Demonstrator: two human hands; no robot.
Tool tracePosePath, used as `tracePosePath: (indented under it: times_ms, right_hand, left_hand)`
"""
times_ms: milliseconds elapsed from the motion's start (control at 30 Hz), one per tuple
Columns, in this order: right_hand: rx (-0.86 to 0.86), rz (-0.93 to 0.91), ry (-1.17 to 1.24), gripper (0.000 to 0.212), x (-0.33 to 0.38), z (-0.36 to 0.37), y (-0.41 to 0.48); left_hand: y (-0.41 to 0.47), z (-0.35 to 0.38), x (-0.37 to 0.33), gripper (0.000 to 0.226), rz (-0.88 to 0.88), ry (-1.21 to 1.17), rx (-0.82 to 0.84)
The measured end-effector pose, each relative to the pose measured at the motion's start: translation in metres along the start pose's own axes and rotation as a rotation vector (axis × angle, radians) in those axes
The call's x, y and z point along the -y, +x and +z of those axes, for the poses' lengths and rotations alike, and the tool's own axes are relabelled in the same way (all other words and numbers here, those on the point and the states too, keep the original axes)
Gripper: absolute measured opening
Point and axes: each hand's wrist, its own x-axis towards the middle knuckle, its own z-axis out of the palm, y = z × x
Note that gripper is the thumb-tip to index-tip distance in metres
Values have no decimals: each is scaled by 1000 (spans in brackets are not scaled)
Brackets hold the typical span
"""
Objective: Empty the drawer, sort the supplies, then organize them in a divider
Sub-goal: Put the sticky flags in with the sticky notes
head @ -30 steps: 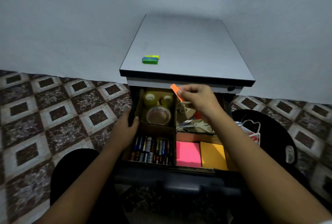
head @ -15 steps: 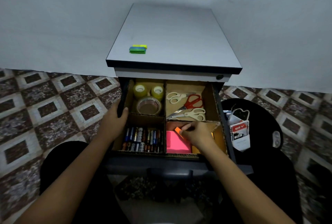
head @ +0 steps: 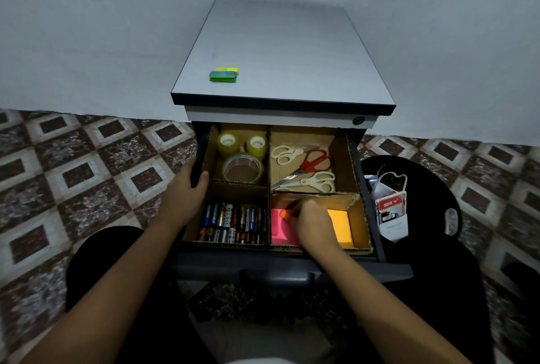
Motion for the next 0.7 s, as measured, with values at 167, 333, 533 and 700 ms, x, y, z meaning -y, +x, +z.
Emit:
tracePosePath:
  times_ms: [167,333,533,700]
  right_hand:
    - [-16,-43,-120,14,1,1,-1]
    - [18,-51,-132,16,5,-1,-2]
    - [47,0,-42,14,4,-2,1]
    - [41,51,42,13,-2,0,5]
  left_hand:
    - [-2,-1,-2,54,-2,-2,-1]
    - [-2,-1,-3,54,-3,18,-6]
    - [-2,-1,-2,53,-3,12,-6]
    - [-1,-1,-2,54,-9,16,-4]
